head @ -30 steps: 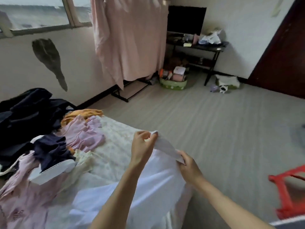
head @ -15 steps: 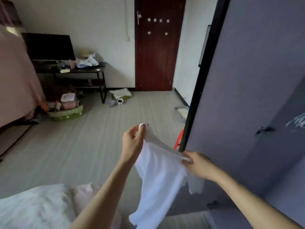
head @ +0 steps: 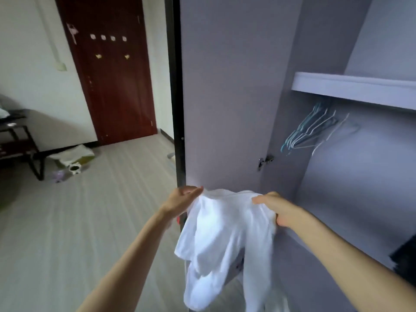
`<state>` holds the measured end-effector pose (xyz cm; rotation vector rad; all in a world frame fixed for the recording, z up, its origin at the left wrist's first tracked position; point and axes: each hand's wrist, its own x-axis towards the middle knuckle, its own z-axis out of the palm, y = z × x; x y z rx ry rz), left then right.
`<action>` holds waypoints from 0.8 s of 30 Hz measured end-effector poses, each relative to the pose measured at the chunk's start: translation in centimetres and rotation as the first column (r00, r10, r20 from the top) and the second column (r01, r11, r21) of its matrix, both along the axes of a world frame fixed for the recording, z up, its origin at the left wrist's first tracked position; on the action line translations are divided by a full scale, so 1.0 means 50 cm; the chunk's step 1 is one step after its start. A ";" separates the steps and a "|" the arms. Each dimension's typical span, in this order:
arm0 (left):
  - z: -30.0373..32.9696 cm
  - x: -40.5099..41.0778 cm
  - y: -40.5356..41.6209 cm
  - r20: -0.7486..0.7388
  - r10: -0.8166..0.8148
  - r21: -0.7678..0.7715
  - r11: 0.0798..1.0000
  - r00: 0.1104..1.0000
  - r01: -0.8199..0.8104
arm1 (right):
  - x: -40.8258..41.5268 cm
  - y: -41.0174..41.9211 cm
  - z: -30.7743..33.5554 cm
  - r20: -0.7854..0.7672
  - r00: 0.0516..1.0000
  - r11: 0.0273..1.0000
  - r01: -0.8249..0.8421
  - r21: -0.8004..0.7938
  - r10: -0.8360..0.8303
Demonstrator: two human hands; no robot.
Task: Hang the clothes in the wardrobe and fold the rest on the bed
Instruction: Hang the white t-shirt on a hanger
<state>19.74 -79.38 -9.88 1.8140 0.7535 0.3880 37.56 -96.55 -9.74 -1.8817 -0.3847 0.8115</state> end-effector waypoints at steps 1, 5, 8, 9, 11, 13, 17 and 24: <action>0.000 0.004 -0.012 -0.020 -0.082 -0.025 0.996 0.996 0.081 | 0.000 0.000 0.009 -0.147 0.987 0.996 0.071 0.047 -0.063; -0.006 0.032 -0.061 -0.001 -0.295 -0.019 0.955 0.955 0.295 | -0.018 0.005 0.031 -0.399 0.914 0.972 0.150 0.183 -0.066; -0.026 0.054 -0.094 0.041 -0.461 -0.016 0.887 0.886 0.462 | -0.036 0.000 0.043 -0.436 0.894 0.947 0.225 0.231 -0.105; -0.036 0.064 -0.105 0.024 -0.504 0.038 0.864 0.863 0.503 | -0.040 -0.005 0.047 -0.456 0.882 0.936 0.252 0.245 -0.118; -0.054 0.083 -0.126 -0.101 -0.514 0.252 0.815 0.852 0.522 | -0.043 -0.014 0.054 -0.494 0.858 0.911 0.307 0.275 -0.140; -0.066 0.099 -0.146 -0.192 -0.429 0.484 0.741 0.883 0.465 | -0.042 -0.024 0.062 -0.554 0.821 0.869 0.369 0.329 -0.139; -0.070 0.143 -0.174 0.122 -0.304 0.573 0.799 0.945 0.183 | -0.026 -0.058 0.086 -0.617 0.779 0.798 0.442 0.411 -0.114; -0.015 0.201 -0.185 0.378 -0.221 0.509 0.861 0.899 -0.002 | 0.013 -0.128 0.098 -0.538 0.820 0.832 0.429 0.351 -0.196</action>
